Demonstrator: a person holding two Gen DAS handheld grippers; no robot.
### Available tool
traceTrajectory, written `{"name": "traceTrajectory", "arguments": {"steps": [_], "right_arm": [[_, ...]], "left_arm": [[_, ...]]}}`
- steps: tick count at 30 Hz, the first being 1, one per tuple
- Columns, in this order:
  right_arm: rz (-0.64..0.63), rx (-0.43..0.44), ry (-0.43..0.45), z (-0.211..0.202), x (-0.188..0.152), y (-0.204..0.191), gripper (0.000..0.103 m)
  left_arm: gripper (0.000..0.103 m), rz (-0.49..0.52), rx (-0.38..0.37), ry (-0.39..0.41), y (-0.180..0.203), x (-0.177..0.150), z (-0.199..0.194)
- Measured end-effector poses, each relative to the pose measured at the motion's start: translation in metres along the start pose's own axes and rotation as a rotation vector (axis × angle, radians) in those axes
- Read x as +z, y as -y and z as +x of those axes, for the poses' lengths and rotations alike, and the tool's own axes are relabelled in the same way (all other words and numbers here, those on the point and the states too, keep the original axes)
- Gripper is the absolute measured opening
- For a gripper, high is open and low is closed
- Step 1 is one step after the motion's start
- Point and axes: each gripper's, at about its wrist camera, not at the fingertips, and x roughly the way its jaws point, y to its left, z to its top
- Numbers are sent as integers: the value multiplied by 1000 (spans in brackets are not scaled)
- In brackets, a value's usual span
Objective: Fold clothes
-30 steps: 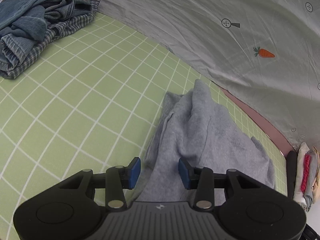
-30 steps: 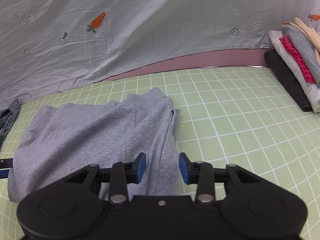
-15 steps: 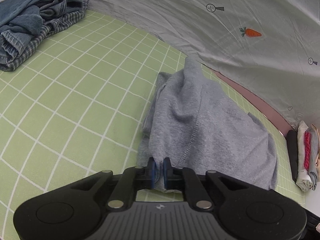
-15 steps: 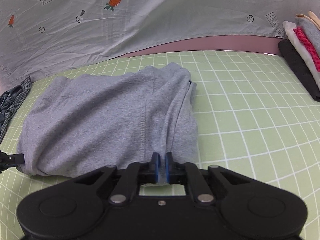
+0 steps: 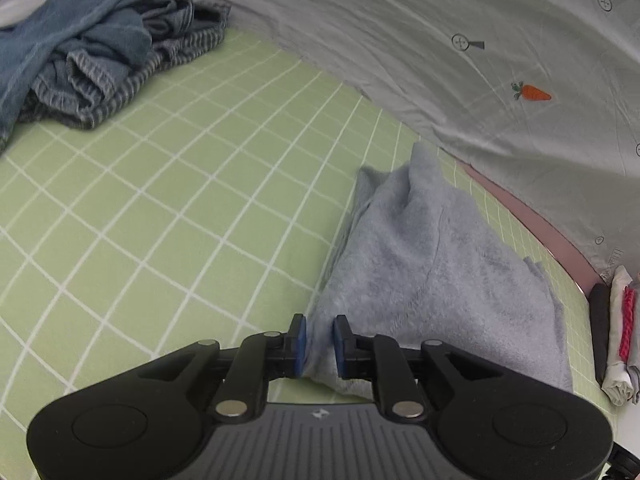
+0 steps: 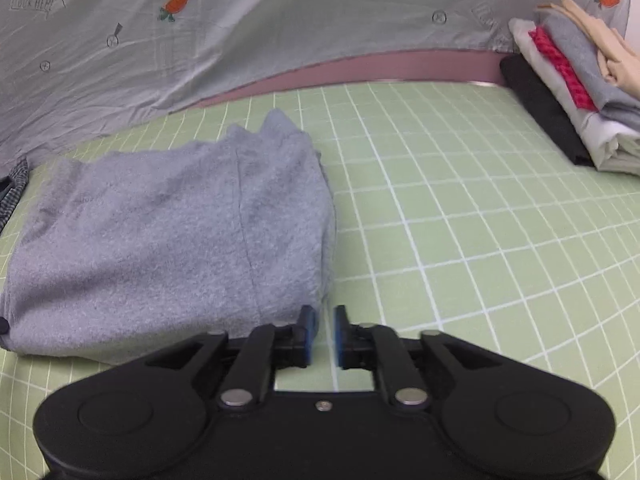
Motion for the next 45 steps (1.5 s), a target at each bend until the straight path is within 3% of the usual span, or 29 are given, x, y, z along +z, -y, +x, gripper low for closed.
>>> {"name": "traceTrajectory", "arguments": {"steps": [2, 15, 19, 22, 24, 28, 30, 33, 34, 36, 37, 41, 45], "right_arm": [[-3, -15, 45, -4, 8, 1, 40], [15, 26, 71, 47, 71, -12, 43], [-10, 30, 59, 58, 76, -16, 43], [-6, 29, 41, 64, 74, -15, 45], [5, 30, 28, 67, 72, -13, 46], [17, 32, 15, 71, 69, -11, 48], [17, 34, 11, 73, 68, -11, 49], [21, 35, 1, 77, 67, -11, 49], [24, 35, -2, 78, 67, -11, 49], [32, 32, -5, 79, 66, -11, 49], [35, 31, -5, 80, 66, -11, 49], [42, 30, -3, 79, 66, -10, 49], [42, 28, -2, 77, 66, -9, 49]], "left_arm": [[20, 17, 1, 19, 1, 11, 0], [20, 270, 7, 40, 72, 81, 74], [21, 366, -38, 62, 101, 91, 84], [33, 433, -45, 61, 118, 87, 92], [39, 445, -15, 52, 120, 82, 100], [40, 372, -38, 27, 112, 80, 108], [40, 382, -42, 14, 112, 79, 112], [36, 397, -48, -11, 113, 76, 121], [26, 382, -69, -15, 112, 76, 123], [15, 370, -84, -16, 112, 76, 123], [2, 369, -83, -14, 112, 77, 123], [1, 355, -81, 1, 108, 84, 115], [1, 300, -23, 90, 88, 106, 93]]}}
